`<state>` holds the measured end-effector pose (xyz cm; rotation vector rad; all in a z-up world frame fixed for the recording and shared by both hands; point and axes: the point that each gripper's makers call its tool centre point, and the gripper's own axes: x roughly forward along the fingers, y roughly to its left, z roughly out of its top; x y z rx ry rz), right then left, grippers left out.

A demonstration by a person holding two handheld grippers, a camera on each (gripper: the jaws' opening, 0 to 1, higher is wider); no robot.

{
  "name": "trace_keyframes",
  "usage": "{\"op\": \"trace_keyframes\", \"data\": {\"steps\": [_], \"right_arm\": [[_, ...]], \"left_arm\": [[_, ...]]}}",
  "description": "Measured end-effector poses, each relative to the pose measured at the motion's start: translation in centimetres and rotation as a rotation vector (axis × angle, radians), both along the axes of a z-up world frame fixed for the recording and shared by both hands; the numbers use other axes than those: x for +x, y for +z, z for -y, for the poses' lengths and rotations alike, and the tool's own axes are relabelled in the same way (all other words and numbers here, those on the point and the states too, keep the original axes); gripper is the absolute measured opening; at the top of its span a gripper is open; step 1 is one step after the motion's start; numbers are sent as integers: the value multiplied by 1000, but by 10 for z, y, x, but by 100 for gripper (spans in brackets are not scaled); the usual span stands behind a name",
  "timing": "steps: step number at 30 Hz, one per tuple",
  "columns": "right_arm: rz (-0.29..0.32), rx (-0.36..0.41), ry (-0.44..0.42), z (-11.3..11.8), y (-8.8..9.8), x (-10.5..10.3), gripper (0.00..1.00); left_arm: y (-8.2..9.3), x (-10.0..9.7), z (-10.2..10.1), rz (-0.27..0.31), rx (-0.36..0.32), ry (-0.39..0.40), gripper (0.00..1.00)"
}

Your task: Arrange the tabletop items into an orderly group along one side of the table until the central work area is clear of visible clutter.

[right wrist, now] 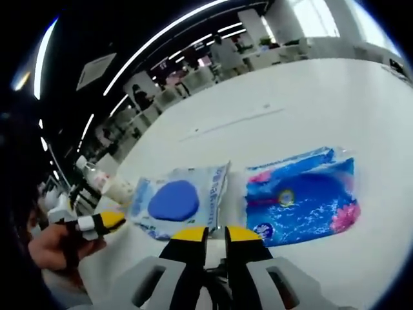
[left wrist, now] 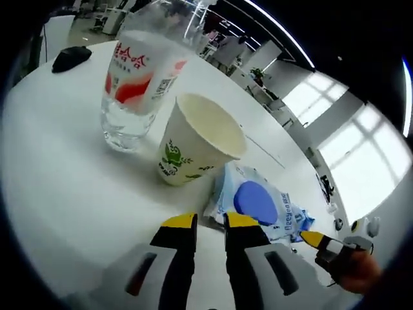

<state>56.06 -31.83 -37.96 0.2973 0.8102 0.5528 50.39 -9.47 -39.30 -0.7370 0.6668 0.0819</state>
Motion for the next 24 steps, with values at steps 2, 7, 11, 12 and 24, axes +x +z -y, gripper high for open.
{"op": "trace_keyframes", "data": {"steps": [2,7,11,12,24], "right_arm": [[-3,-1,-6,5,0,-3,8],[-7,-13,-17,20,-2,-13,9],[-18,-7,-27,26,-4,-20,9],[-21,-8,-26,27,-4,-22,10],[-24,-54,-115,72,-11,-15,10]], "left_arm": [[0,-10,7,-3,-2,-6,12],[-4,-19,21,-10,1,-43,13],[-4,-26,38,-12,-14,-64,13],[-5,-26,41,-11,-12,-75,13],[4,-54,88,-11,-3,-156,13]]}}
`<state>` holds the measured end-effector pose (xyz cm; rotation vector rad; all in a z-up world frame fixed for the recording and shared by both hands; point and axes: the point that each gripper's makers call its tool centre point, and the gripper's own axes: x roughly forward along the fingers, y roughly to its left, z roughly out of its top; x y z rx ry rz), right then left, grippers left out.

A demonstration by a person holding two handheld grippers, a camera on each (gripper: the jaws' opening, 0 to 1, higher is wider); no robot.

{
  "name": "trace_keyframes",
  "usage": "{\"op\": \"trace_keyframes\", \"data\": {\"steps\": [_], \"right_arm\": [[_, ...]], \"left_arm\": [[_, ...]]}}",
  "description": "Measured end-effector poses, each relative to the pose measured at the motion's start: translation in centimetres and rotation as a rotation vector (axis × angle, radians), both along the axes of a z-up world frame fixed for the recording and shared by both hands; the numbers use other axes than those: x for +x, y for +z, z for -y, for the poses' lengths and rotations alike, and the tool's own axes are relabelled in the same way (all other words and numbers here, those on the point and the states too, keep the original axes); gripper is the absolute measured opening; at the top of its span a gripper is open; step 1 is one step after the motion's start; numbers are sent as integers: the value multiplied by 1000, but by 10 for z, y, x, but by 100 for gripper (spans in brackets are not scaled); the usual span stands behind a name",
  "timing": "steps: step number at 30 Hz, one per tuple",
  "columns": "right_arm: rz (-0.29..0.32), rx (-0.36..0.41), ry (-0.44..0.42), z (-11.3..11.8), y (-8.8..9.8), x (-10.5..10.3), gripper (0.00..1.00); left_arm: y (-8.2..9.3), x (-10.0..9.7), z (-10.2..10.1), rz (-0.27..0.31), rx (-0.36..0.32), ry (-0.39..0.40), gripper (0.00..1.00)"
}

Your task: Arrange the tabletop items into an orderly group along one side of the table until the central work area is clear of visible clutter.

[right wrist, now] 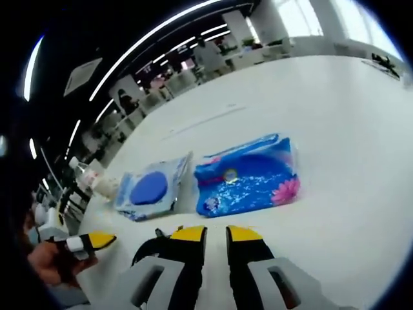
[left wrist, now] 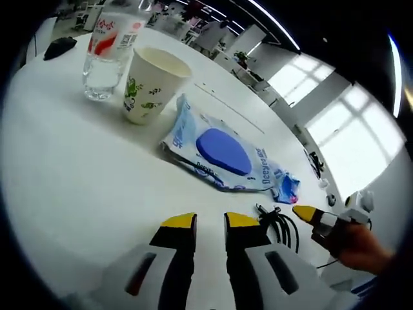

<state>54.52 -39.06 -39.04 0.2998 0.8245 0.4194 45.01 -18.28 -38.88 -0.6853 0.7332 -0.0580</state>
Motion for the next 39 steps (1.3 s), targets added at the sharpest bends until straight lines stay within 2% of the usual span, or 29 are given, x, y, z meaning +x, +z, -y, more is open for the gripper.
{"op": "trace_keyframes", "data": {"steps": [7,10,12,15,17,20,23,24,26,31,35,39], "right_arm": [[-4,-55,-116,53,0,19,11],[-12,-60,-139,64,-2,26,12],[-18,-44,-157,68,-3,32,14],[-16,-28,-174,68,0,39,14],[-15,-22,-179,67,1,43,14],[-16,-14,-184,64,2,50,15],[-26,-16,-185,62,-1,55,16],[-28,-11,-185,62,-1,57,16],[-33,-17,-186,60,-2,59,14],[-35,26,-215,51,-2,63,1],[-40,55,-253,49,-1,64,0],[-37,52,-245,47,-1,64,0]], "left_arm": [[2,-12,11,12,35,-81,15],[3,-27,21,27,90,-154,17],[2,-25,13,35,131,-195,18],[8,-46,16,47,199,-270,21],[9,-52,11,54,238,-299,24],[10,-56,-4,56,272,-316,27],[14,-67,-10,57,315,-333,32],[12,-66,-15,57,318,-334,32],[19,-74,-26,56,329,-307,34],[26,-83,-50,54,336,-240,34],[27,-88,-67,46,338,-190,34],[29,-94,-83,39,340,-150,35]]}}
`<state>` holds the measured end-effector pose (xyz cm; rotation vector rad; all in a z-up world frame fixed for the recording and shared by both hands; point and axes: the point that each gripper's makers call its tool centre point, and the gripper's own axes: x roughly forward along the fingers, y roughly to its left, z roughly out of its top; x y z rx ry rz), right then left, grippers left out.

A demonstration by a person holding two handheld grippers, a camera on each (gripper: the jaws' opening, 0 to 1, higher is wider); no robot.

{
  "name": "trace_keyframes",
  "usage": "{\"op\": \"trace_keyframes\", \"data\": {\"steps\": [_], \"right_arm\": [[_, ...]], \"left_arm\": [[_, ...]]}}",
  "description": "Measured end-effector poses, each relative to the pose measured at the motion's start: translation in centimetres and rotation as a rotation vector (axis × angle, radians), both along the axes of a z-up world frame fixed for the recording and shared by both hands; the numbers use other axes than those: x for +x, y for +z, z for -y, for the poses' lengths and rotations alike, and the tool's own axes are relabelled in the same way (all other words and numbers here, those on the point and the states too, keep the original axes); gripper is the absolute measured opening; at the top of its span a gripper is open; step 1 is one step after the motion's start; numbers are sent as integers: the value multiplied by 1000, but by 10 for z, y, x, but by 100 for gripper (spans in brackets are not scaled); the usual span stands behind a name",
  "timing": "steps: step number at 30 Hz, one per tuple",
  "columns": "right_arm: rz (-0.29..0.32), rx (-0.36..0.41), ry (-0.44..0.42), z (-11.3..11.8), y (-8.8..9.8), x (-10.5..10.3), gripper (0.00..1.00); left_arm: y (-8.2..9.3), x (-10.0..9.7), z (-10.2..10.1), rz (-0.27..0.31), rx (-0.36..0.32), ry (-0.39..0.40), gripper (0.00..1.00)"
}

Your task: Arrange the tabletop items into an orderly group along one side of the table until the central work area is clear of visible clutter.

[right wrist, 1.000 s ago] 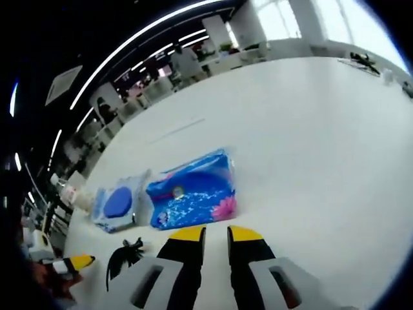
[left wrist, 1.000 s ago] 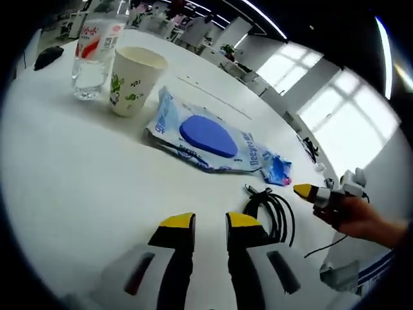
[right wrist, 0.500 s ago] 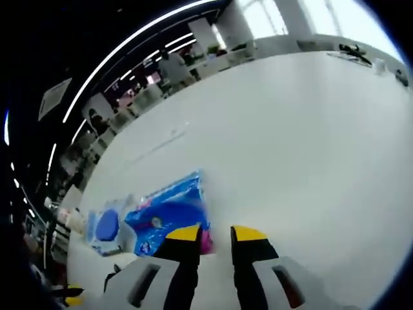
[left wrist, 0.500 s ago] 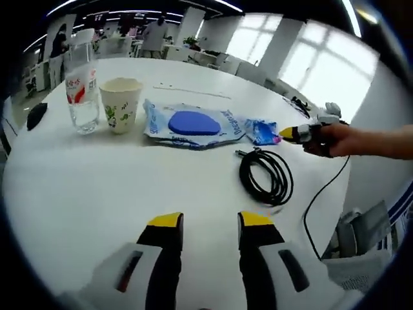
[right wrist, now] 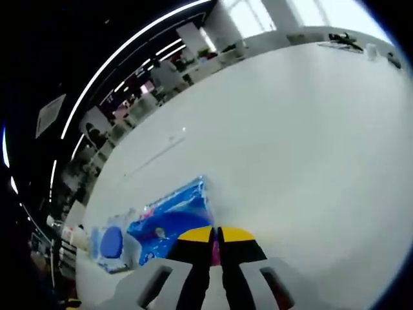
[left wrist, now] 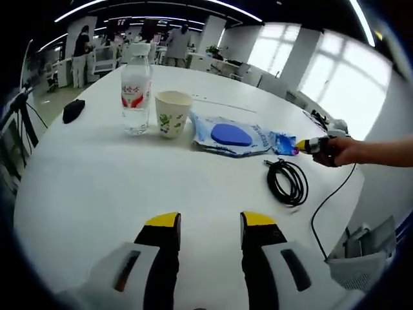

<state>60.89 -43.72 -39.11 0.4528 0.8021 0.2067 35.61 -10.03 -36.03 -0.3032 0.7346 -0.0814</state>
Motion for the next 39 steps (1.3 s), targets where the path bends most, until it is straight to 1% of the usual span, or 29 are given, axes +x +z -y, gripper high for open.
{"op": "trace_keyframes", "data": {"steps": [3,5,7,9,11,13,17,18,21,23,26,27,29,30,32,35,39], "right_arm": [[-2,4,-7,2,-1,1,0],[-1,-6,7,3,-1,1,1],[-2,-15,13,4,-1,1,4],[-5,-14,15,5,-1,1,7],[-1,-18,15,7,1,1,9],[4,-15,18,7,3,0,10],[6,-20,22,8,5,-5,11],[4,-22,20,9,4,-7,11],[3,-24,18,11,5,-15,12],[2,-18,12,11,7,-22,13],[1,-6,0,12,9,-32,17],[1,-4,12,12,8,-35,18],[1,-40,60,12,8,-44,18],[11,-60,103,11,9,-49,18],[12,-82,134,12,9,-57,19],[17,-88,145,20,5,-56,21],[15,-85,146,27,3,-62,22]], "left_arm": [[2,-2,-5,1,-1,19,35],[2,-5,-10,0,4,24,35],[4,-5,-6,1,6,27,35],[2,-5,-9,1,7,27,35],[2,-4,-5,0,4,22,35],[4,-1,4,1,0,6,36],[4,2,13,3,-9,-18,36],[3,2,10,1,-13,-25,36],[3,5,16,4,-24,-39,36],[0,8,18,2,-28,-56,36],[-3,9,30,-8,-40,-79,36],[-3,8,32,-13,-38,-95,36],[-6,12,40,-19,-45,-121,37],[-7,15,41,-19,-47,-135,37],[-7,17,44,-19,-51,-146,37],[-7,22,51,-22,-61,-165,37],[-11,29,58,-23,-73,-184,37]]}}
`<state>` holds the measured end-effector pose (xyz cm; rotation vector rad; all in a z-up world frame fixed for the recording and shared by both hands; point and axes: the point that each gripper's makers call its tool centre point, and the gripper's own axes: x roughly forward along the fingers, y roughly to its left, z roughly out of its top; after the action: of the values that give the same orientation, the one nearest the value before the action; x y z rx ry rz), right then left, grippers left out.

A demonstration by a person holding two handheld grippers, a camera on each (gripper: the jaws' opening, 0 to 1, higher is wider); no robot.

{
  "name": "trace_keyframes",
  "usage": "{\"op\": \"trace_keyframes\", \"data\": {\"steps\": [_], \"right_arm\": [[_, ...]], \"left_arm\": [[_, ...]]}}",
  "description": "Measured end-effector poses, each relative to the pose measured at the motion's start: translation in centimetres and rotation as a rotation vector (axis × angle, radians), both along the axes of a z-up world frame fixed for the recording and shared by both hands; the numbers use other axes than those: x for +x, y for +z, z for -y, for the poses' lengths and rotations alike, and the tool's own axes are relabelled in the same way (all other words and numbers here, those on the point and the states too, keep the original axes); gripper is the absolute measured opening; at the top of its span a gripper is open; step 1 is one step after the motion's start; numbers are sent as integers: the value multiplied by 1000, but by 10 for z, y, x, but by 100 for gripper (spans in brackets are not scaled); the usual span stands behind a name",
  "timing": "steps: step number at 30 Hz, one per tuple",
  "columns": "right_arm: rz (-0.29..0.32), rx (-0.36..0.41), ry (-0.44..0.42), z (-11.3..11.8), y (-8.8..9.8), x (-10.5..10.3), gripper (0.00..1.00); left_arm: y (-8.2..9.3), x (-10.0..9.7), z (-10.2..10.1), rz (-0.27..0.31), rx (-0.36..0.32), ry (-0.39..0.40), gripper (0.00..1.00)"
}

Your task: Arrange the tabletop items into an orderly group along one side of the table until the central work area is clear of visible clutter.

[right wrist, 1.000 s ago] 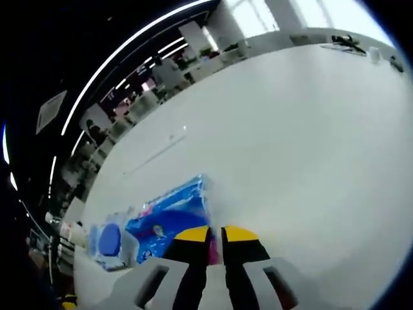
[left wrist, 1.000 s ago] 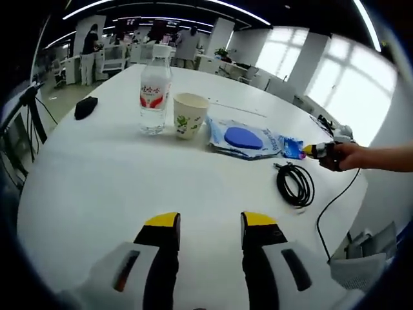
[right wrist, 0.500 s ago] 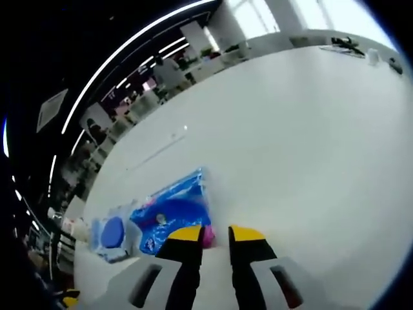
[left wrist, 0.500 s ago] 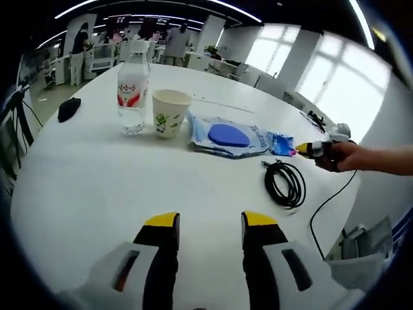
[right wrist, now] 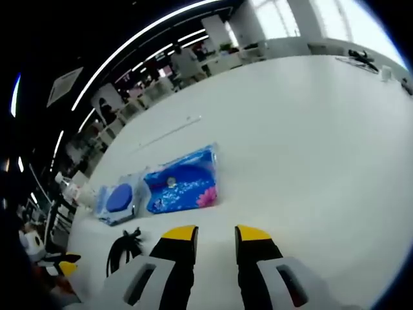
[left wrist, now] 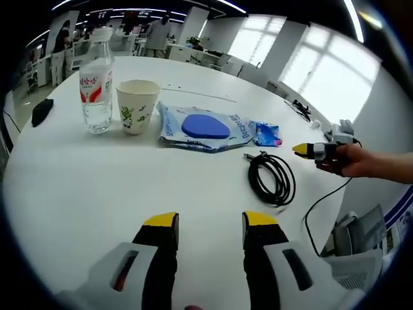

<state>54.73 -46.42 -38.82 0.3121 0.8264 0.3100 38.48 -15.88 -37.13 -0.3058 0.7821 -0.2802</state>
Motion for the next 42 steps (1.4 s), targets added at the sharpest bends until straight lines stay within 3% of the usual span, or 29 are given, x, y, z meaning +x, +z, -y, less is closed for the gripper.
{"op": "trace_keyframes", "data": {"steps": [9,11,15,23,26,33,38,42], "right_arm": [[27,24,17,-10,11,-14,22],[24,50,31,-23,12,-23,22],[17,49,169,-58,7,-50,22],[-24,117,181,-94,-2,-76,20],[-22,120,182,-98,0,-78,16],[-13,148,146,-94,6,-77,18],[-21,141,163,-96,1,-79,16],[-28,138,182,-103,-1,-85,5]], "left_arm": [[-1,11,18,2,-38,-3,36],[0,12,25,-5,-52,-3,35],[-2,17,39,-11,-86,3,32],[-13,38,77,-34,-161,-11,29],[-20,44,81,-45,-174,-6,27],[-24,41,92,-77,-184,4,22],[-26,41,97,-94,-197,15,17],[-32,41,105,-108,-199,9,5]]}}
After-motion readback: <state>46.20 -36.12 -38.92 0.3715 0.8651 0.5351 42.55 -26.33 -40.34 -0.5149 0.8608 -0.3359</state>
